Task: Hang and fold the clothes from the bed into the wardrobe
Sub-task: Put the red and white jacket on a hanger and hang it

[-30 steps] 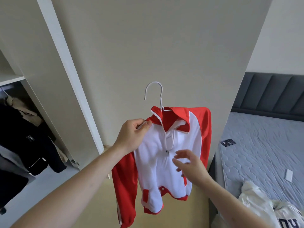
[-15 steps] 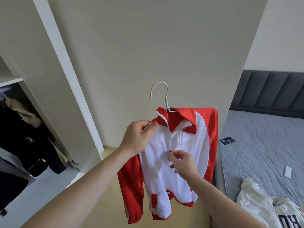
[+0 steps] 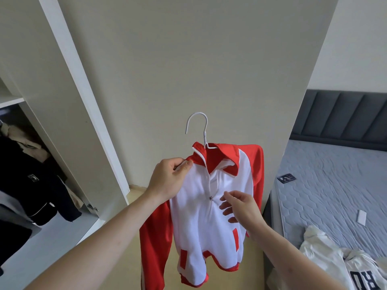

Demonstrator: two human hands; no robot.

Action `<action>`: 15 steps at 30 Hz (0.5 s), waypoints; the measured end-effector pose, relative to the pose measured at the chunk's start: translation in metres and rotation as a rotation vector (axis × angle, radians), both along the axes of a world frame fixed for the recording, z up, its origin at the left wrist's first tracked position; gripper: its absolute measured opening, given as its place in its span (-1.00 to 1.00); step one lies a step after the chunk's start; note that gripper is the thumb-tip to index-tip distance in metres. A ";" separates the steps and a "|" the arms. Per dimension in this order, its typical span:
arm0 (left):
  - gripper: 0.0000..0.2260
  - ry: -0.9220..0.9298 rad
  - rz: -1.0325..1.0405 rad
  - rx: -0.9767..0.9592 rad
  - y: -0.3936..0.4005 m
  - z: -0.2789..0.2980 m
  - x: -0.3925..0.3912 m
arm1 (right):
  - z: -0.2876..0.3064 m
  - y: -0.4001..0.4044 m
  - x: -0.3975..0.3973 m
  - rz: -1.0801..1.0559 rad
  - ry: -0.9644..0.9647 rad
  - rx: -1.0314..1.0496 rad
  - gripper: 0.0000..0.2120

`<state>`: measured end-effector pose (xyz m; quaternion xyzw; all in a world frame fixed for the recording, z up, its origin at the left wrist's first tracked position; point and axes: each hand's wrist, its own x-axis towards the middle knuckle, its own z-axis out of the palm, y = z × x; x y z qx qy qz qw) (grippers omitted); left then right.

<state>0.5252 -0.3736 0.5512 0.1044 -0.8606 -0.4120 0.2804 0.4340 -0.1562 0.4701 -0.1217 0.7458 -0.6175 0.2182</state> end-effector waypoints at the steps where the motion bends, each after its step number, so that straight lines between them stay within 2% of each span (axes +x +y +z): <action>1: -0.53 -0.002 -0.001 0.004 0.000 -0.001 0.000 | 0.000 -0.001 0.000 0.008 -0.005 0.022 -0.75; 8: -0.53 0.013 -0.008 0.009 0.001 0.003 -0.001 | -0.013 -0.019 0.010 0.088 -0.092 0.069 -0.75; 15: -0.53 0.034 -0.012 0.033 0.001 0.007 0.001 | -0.015 -0.042 0.006 0.029 -0.002 0.117 -0.78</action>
